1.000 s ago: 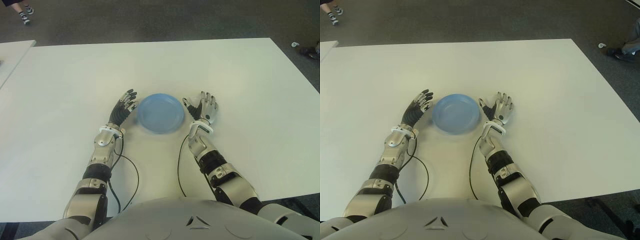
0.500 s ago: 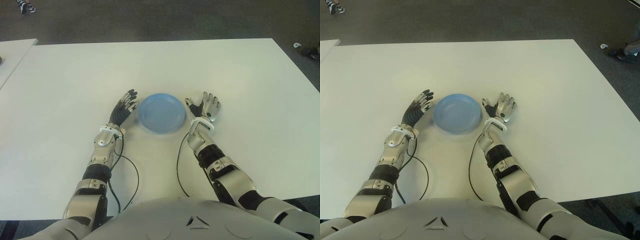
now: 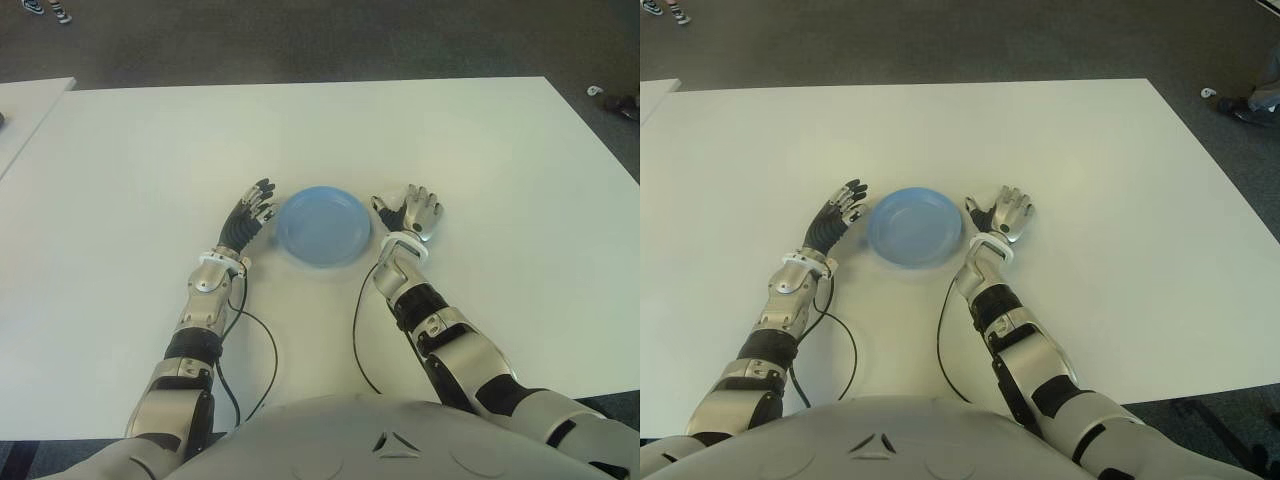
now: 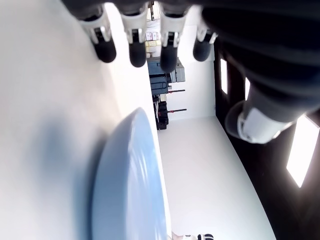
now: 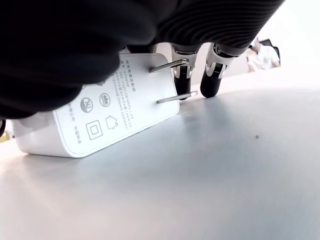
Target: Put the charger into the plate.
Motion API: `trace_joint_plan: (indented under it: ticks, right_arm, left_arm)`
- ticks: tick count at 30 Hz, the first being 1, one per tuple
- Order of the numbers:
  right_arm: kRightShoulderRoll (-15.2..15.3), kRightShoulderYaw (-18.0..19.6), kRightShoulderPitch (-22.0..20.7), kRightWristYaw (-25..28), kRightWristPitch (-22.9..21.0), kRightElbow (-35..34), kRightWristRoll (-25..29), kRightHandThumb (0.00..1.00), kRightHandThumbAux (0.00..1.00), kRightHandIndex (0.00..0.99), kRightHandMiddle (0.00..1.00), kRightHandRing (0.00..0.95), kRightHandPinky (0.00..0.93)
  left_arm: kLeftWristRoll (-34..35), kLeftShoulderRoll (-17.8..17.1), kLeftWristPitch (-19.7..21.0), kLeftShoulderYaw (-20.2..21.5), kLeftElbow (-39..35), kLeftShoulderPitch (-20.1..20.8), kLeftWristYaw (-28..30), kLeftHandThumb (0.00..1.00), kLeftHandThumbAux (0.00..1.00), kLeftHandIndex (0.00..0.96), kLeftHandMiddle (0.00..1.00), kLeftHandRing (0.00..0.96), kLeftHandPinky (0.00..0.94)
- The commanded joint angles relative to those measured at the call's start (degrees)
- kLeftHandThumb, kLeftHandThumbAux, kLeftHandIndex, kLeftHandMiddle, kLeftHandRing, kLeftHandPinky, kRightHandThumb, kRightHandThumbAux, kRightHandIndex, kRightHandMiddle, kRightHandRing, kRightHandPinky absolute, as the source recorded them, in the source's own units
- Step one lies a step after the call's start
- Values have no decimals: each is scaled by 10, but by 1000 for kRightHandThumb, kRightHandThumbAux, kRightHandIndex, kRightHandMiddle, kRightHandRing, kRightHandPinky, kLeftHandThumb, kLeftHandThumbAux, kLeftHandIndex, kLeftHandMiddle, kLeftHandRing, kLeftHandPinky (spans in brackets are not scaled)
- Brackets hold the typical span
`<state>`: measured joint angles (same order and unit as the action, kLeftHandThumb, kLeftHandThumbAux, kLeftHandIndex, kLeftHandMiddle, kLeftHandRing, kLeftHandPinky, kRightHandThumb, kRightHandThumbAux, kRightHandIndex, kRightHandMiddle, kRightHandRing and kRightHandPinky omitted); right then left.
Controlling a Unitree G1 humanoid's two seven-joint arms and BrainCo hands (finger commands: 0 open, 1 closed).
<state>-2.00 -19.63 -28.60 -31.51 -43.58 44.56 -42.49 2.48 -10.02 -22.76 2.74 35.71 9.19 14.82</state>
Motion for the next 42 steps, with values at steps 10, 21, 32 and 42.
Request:
trace_joint_plan:
  ticks: [10,21,32,42]
  right_arm:
    - [0,6,16,43,-24,37,29,319,162,0,0,0,0]
    - [0,-1,9,73,-49,32,28,340,148,0,0,0,0]
    - [11,-39,-5,158,-102,16,20,336,141,0,0,0,0]
    - [27,-78,-7,224,-131,-11,15,332,156,0,0,0,0]
  left_arm:
    - [0,-5,31,-7,-8,-22,9,0,549,71,110,92,75]
    - [5,-6,39,-7,-19,-27,12,0,556,71,105,89,80]
    - [6,-10,40,-9,-22,-27,13,0,547,82,101,73,54]
    - [3,-10,46,-11,-30,-30,9,0,544,80,97,72,51]
